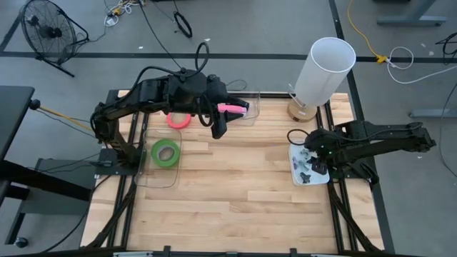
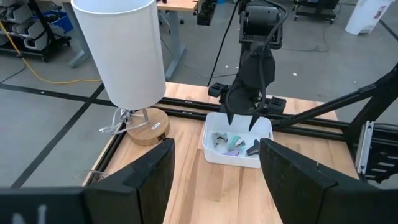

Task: Pick and place Stapler, Stapler remover, tape
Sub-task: Put the pink tape into the bottom transparent bin

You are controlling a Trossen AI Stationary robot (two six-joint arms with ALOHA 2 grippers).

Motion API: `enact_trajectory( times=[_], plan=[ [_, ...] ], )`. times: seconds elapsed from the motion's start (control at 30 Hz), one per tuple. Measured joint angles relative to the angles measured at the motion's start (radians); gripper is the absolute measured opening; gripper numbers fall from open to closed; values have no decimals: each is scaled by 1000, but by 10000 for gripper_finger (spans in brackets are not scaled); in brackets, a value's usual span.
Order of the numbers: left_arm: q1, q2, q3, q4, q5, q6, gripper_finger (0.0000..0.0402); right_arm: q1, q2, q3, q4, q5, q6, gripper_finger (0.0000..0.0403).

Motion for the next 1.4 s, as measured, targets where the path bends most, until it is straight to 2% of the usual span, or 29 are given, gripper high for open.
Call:
enact_trajectory(
  times=[0.2,0.47,0.67,1.07,1.4],
  plan=[
    [2,-5,0,-47,-3,40,236,0,0,0,158,25,-34,269],
    [29,-17,-1,-229,-4,-10,236,0,0,0,503,27,-39,254],
    [29,-10,-1,-303,-3,-13,236,0,0,0,670,38,-87,244],
    [25,49,-1,-374,23,31,236,0,0,0,794,96,-102,240],
    [25,114,-3,-374,41,75,236,0,0,0,801,96,-98,240]
  ],
)
